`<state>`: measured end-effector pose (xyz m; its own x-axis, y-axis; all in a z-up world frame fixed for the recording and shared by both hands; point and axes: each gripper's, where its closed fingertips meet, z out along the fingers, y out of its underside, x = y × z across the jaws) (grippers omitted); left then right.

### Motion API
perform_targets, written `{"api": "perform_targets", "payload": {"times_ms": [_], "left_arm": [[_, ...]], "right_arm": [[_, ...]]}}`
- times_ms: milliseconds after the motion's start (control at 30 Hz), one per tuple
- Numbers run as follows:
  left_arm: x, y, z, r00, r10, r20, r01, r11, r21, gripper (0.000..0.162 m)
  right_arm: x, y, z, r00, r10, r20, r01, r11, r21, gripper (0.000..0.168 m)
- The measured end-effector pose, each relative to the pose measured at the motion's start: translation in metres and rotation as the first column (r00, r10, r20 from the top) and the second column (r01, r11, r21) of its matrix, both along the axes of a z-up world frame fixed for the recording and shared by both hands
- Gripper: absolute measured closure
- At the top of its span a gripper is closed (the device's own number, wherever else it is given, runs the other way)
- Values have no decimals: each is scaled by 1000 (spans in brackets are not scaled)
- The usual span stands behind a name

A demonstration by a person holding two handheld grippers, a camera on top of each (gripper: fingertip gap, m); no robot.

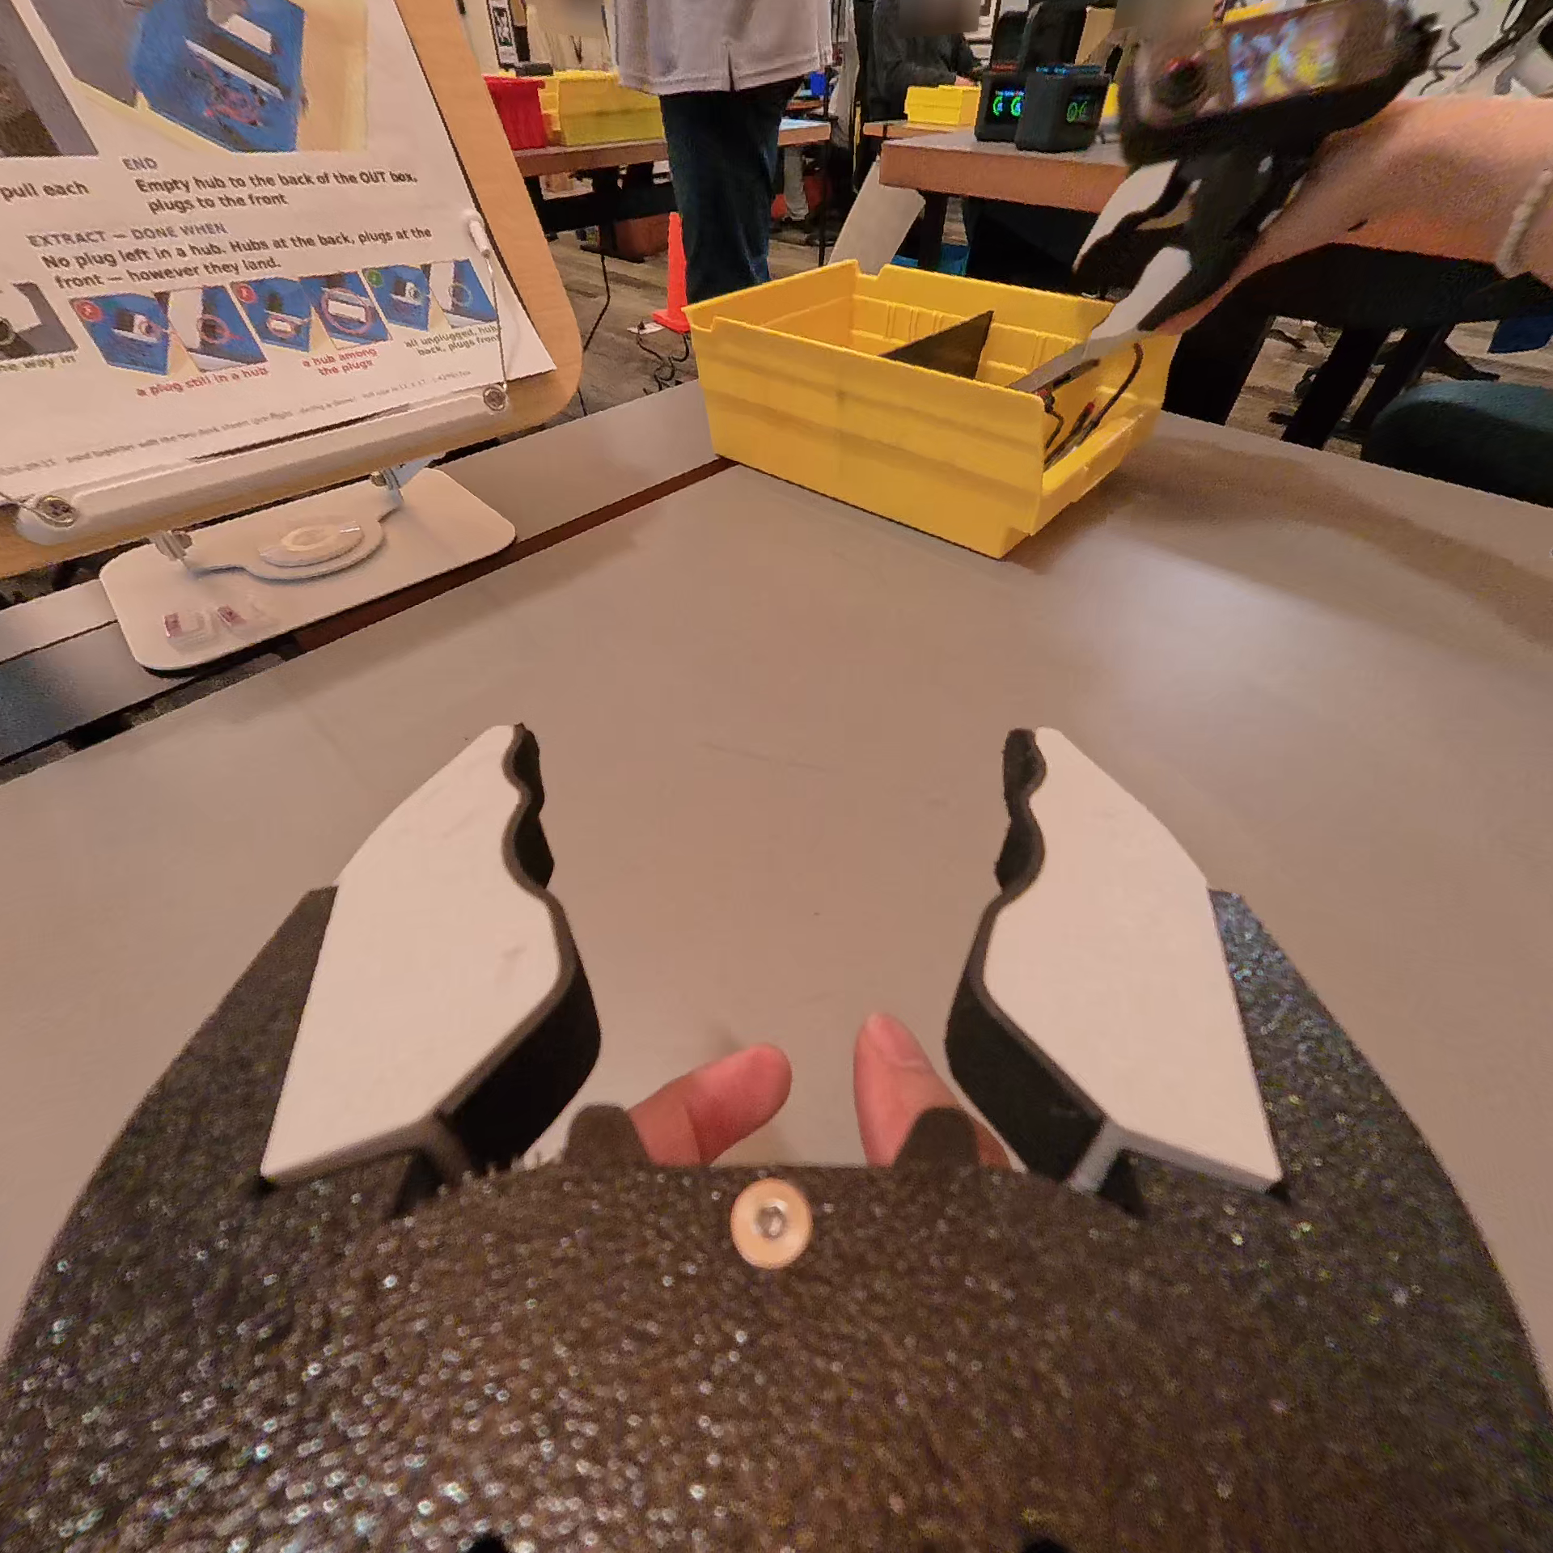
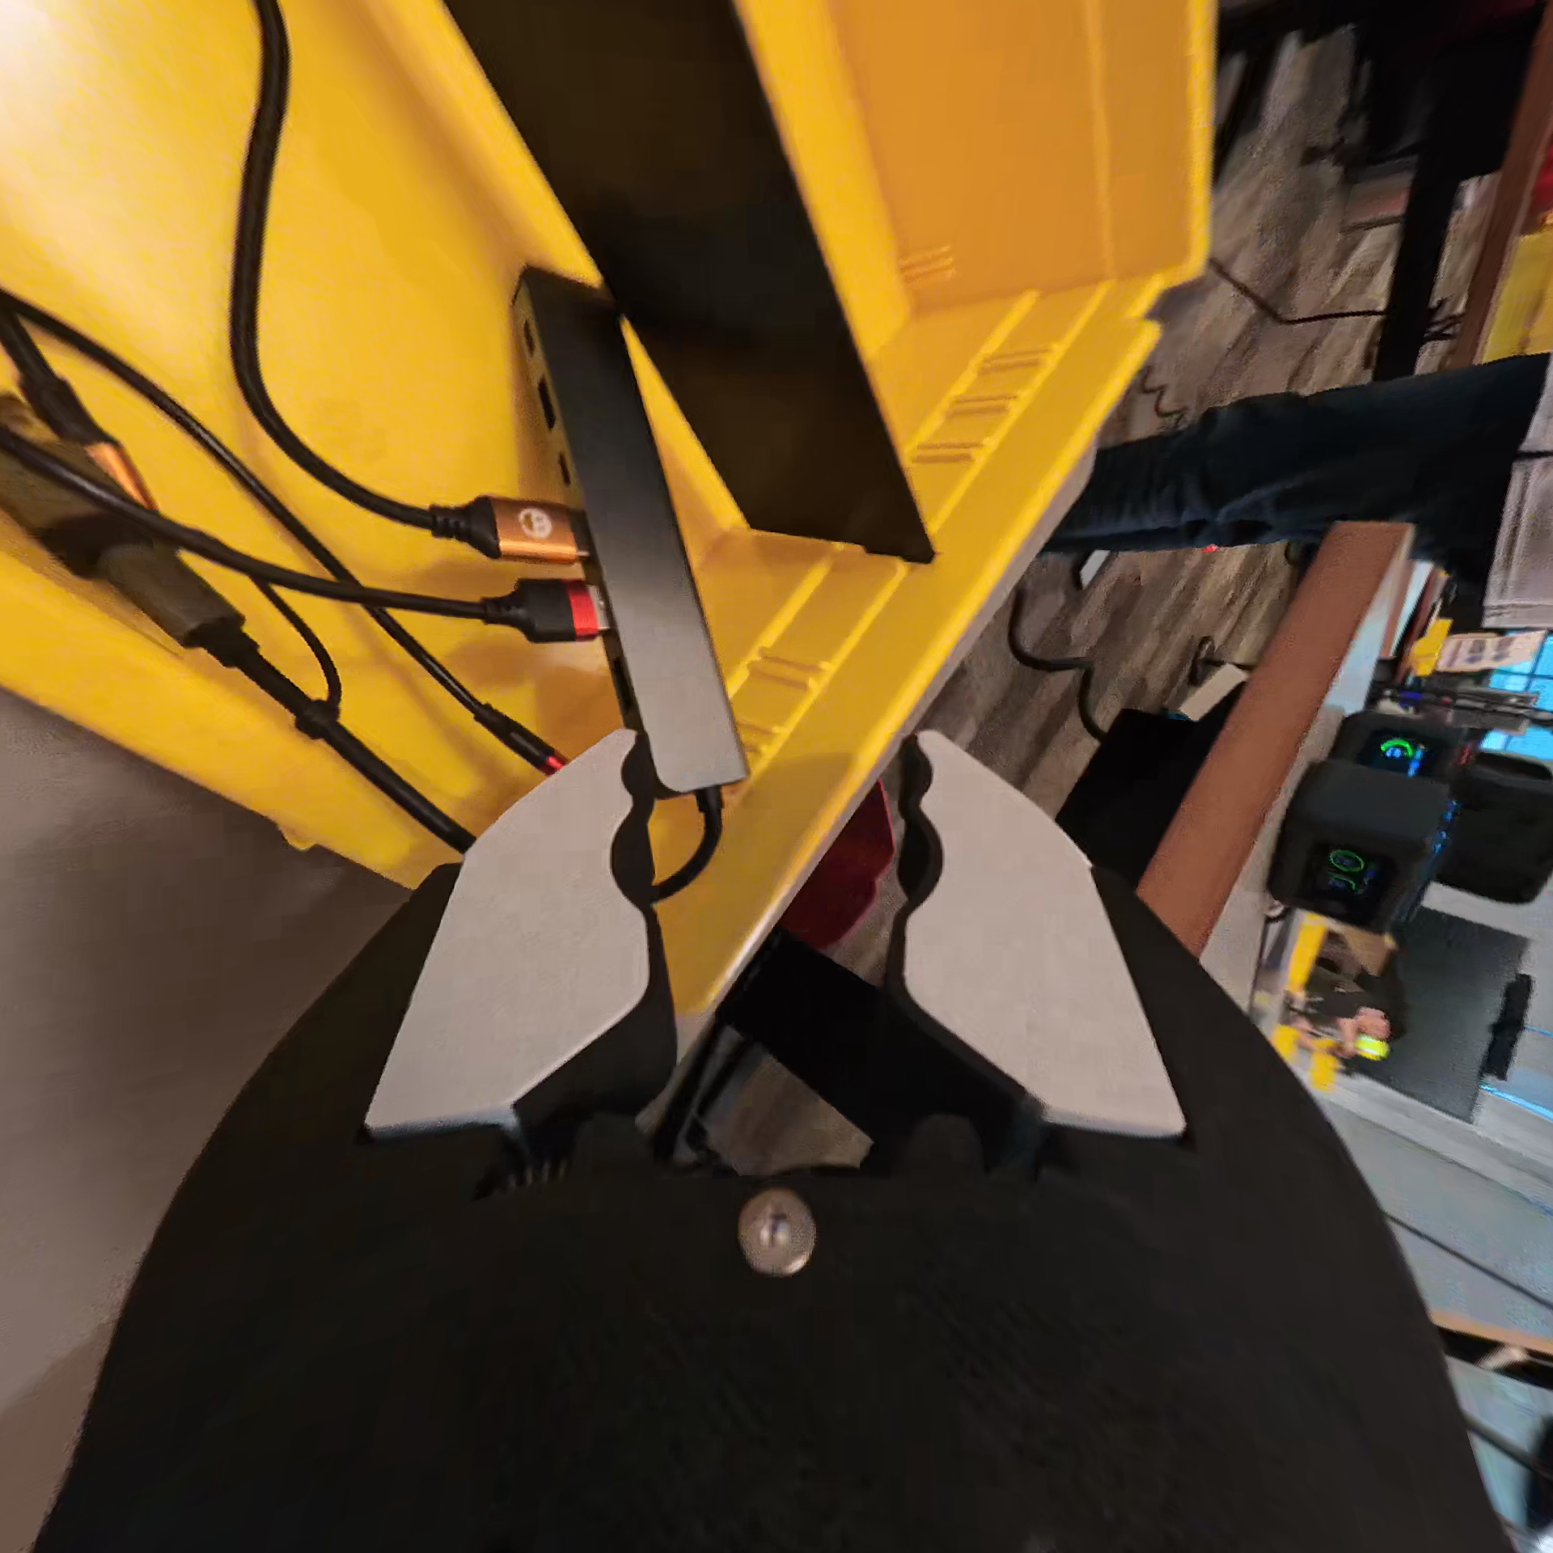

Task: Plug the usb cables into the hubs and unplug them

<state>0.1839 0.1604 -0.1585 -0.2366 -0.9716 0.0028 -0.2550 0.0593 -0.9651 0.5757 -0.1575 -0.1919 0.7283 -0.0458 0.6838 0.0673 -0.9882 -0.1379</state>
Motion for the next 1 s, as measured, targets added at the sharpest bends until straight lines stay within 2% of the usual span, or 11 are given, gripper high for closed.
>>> {"api": "perform_targets", "payload": {"times_ms": [100, 167, 267, 333, 567, 633, 700, 767, 833, 933, 1000], "left_arm": [[0, 4, 2, 1000, 11, 8, -11, 1000, -22, 58], [0, 7, 3, 1000, 23, 9, -23, 999, -42, 58], [0, 13, 7, 999, 54, 0, -54, 996, -74, 56], [-2, 17, 13, 998, 62, -13, -63, 993, -99, 41], [-46, 43, 46, 999, 21, -35, -21, 1000, 2, 30], [-57, 70, 61, 999, 40, -23, -38, 996, 79, 34], [-61, 122, 75, 989, 145, -29, -139, 978, 157, 47], [-61, 174, 78, 974, 196, -115, -165, 959, 230, 58], [-58, 227, 70, 938, 223, -266, -118, 926, 359, 62], [-45, 312, 55, 831, 315, -459, 13, 813, 582, 63], [-34, 349, 41, 769, 327, -550, 137, 755, 641, 70]], "right_arm": [[-11, 1, 33, 999, -44, 12, 40, 979, 198, 111], [-28, 9, 57, 998, -68, 12, 58, 920, 387, 111], [-79, 45, 77, 999, -13, -30, 30, 726, 687, 109], [-122, 74, 76, 997, 62, -35, -10, 602, 798, 109], [-252, 183, 50, 915, 375, -146, 43, 270, 962, 117], [-271, 202, 43, 894, 426, -141, 10, 295, 955, 118], [-284, 213, 38, 876, 462, -139, -38, 354, 935, 117], [-290, 217, 44, 875, 472, -110, -75, 356, 931, 118], [-295, 219, 51, 866, 492, -91, -89, 330, 940, 119], [-301, 220, 51, 840, 529, -119, -80, 338, 938, 118], [-304, 220, 49, 828, 545, -131, -76, 342, 937, 118]]}}
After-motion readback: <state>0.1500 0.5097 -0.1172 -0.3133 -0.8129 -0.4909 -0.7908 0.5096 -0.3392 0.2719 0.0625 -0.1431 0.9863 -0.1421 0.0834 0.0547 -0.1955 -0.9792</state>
